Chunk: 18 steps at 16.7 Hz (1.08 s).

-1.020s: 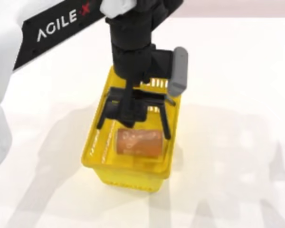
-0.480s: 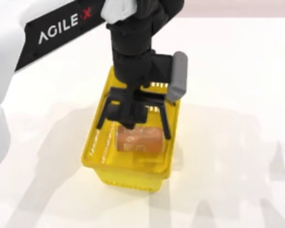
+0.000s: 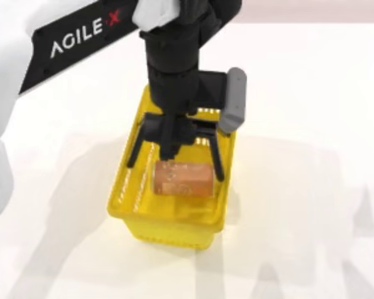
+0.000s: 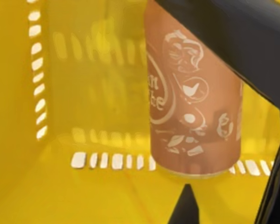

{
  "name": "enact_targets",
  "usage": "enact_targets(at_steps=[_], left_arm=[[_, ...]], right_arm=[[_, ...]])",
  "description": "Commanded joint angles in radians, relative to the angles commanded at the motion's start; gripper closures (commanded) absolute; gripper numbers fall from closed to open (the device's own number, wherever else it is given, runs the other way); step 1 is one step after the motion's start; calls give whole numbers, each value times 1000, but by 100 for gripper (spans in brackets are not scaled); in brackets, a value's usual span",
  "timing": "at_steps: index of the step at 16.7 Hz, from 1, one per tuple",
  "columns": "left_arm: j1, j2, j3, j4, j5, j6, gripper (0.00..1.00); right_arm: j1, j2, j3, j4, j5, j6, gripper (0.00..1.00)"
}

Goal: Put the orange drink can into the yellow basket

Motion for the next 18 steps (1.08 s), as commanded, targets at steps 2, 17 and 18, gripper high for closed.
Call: enact_targets(at_steps=[2,17,18], left_arm=[[0,0,0,0,0,0,98],[0,0,0,0,0,0,100],[0,0,0,0,0,0,100]], right_arm=[[0,0,0,0,0,0,0],[0,0,0,0,0,0,0],[0,0,0,0,0,0,0]])
